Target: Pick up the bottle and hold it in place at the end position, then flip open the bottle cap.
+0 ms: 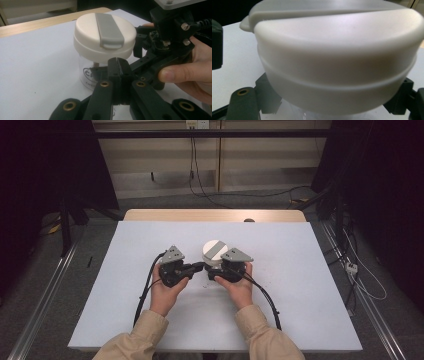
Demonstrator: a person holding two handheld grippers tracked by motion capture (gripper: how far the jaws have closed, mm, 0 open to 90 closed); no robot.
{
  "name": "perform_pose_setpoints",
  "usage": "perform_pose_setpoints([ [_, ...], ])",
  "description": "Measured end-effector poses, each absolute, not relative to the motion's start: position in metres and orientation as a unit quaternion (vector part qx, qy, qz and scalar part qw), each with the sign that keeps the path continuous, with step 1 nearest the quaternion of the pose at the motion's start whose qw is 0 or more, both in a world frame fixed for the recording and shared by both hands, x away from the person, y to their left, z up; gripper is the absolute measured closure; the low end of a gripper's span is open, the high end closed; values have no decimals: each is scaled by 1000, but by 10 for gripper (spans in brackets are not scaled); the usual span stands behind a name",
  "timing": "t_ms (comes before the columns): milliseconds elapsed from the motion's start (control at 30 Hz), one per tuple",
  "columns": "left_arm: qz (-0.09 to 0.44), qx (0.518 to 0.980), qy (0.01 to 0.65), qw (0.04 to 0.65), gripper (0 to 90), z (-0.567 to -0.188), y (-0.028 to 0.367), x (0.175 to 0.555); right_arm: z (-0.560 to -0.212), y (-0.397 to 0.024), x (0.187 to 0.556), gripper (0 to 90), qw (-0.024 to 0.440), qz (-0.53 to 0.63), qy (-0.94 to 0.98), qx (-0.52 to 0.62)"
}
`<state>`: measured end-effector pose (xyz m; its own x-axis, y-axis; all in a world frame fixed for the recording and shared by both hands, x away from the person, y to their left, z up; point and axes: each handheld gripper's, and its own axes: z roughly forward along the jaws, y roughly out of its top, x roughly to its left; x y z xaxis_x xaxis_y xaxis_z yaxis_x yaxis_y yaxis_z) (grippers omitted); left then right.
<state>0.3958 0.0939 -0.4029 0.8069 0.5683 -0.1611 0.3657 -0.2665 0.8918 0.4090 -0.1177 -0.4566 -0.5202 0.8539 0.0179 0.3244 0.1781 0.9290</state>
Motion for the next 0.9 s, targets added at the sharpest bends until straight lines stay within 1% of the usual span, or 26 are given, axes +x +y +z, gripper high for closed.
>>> perform_pose_setpoints([
  [900, 92, 795, 292, 524, 900, -405, 89, 400, -456, -117, 409, 194, 268, 490, 720, 411],
])
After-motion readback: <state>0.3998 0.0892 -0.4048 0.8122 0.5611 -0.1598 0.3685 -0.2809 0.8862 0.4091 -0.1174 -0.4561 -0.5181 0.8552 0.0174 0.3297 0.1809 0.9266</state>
